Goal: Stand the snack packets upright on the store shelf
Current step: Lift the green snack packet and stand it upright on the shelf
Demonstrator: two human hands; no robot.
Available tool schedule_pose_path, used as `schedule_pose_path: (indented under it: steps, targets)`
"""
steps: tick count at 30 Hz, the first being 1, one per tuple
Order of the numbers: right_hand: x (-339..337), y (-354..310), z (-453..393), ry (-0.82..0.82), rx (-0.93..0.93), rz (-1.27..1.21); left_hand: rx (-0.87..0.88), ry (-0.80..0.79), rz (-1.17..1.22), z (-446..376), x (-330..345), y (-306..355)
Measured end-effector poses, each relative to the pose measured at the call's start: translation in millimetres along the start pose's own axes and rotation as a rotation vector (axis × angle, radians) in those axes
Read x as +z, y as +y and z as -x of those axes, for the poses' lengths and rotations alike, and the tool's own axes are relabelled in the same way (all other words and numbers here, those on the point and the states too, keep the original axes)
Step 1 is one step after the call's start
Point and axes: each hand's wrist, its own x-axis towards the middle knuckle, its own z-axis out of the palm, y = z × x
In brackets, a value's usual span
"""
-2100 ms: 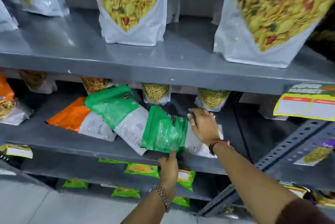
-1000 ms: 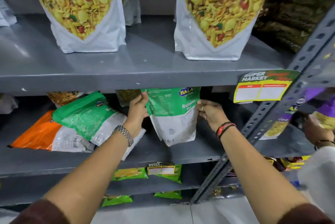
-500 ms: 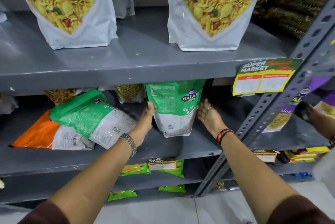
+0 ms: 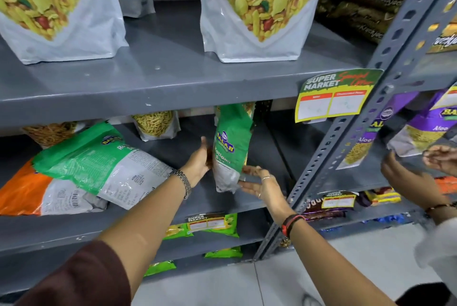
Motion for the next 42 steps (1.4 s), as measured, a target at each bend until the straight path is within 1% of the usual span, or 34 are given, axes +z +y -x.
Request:
schedule_pose_path:
  steps: [3, 5, 7, 9, 10, 12, 14, 17, 20, 23, 27, 30, 35, 39, 41, 42]
  targets:
    - [2, 4, 3, -0.002, -0.031, 0.095, 0.05, 0.039, 0.015, -4, -1, -2]
    - [-4, 1, 2, 0.084, -0.046, 0.127, 0.092, 0.111, -0.047, -3, -9, -14]
    - [-12, -10, -8, 0.187, -0.061, 0.103, 0.137, 0.232, -0.099, 11, -13, -31]
    - [-15, -27, -22, 0.232, -0.049, 0.09, 0.2, 0.313, -0.07, 31, -11, -53]
    - [-13, -37, -29, 0.231, -0.047, 0.084, 0.201, 0.318, -0.038, 42, -9, -65]
    - [-3, -57, -41, 0.218, -0.068, 0.016, 0.149, 0.263, -0.014, 63, -2, -85]
    - [7, -72, -51, 0.17, -0.075, -0.073, 0.083, 0.178, 0.012, 72, 9, -96]
    - [20, -75, -59, 0.065, -0.079, -0.091, 0.057, 0.077, 0.106, 72, 28, -89]
    - [28, -63, -51, -0.014, -0.062, -0.033, 0.098, 0.079, 0.145, 71, 35, -80]
    - [24, -51, -40, -0.002, -0.038, -0.068, 0.156, 0.091, 0.167, 70, 27, -73]
    - [10, -42, -23, 0.01, -0.025, -0.14, 0.173, 0.12, 0.188, 59, 12, -57]
    - [3, -35, -7, 0.025, -0.051, -0.178, 0.164, 0.093, 0.163, 46, 5, -42]
    - [-4, -27, 2, 0.057, -0.067, -0.166, 0.134, 0.05, 0.158, 30, -6, -28]
    - [-10, -18, 7, 0.08, 0.028, -0.216, 0.155, 0.074, 0.144, 37, -25, -35]
    - [-9, -8, 11, 0.048, 0.107, -0.136, 0.188, 0.102, 0.116, 48, -38, -41]
    - [-5, -5, 15, 0.005, 0.14, -0.083, 0.219, 0.113, 0.096, 56, -46, -45]
